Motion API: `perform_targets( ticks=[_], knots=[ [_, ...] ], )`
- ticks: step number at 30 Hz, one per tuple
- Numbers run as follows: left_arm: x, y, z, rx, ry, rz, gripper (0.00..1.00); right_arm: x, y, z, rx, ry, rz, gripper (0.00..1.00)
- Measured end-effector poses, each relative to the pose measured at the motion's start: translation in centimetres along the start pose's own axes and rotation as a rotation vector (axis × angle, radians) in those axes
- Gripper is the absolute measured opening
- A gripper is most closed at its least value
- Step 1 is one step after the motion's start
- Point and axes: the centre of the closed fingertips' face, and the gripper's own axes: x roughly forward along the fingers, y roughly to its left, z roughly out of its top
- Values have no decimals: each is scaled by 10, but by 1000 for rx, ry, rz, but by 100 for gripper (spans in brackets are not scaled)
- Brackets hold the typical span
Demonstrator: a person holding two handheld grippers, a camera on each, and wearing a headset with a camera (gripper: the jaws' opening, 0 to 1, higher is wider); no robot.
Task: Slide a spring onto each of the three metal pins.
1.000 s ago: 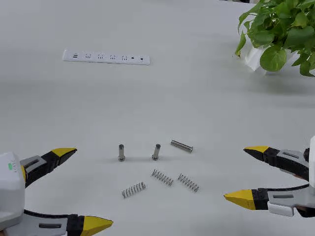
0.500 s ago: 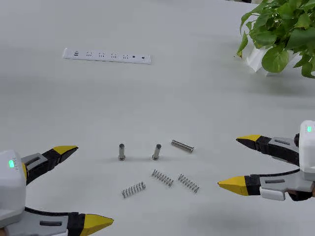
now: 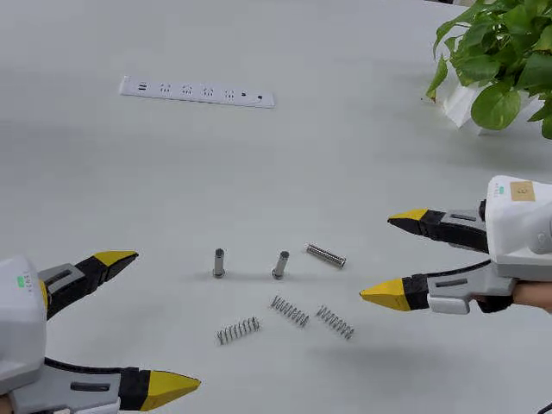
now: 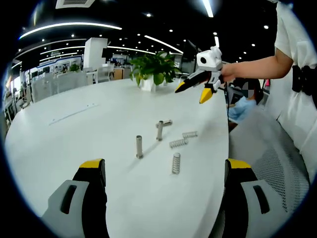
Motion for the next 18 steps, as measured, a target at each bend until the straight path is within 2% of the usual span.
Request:
perform_targets(
  ticks=[5,6,9,18],
  knots=[
    [0,1,0,2,0,1,99,13,-5,5,-21,41,19,65],
    [1,1,0,5,3,1,99,17,-7,5,-18,62,23,64],
    [2,0,-1,13,9,1,99,24,-10,5,-36,94,33,57],
    [2,3,-3,-3,-4,7,99,48,-17,5,-64,185,57,46]
  ],
)
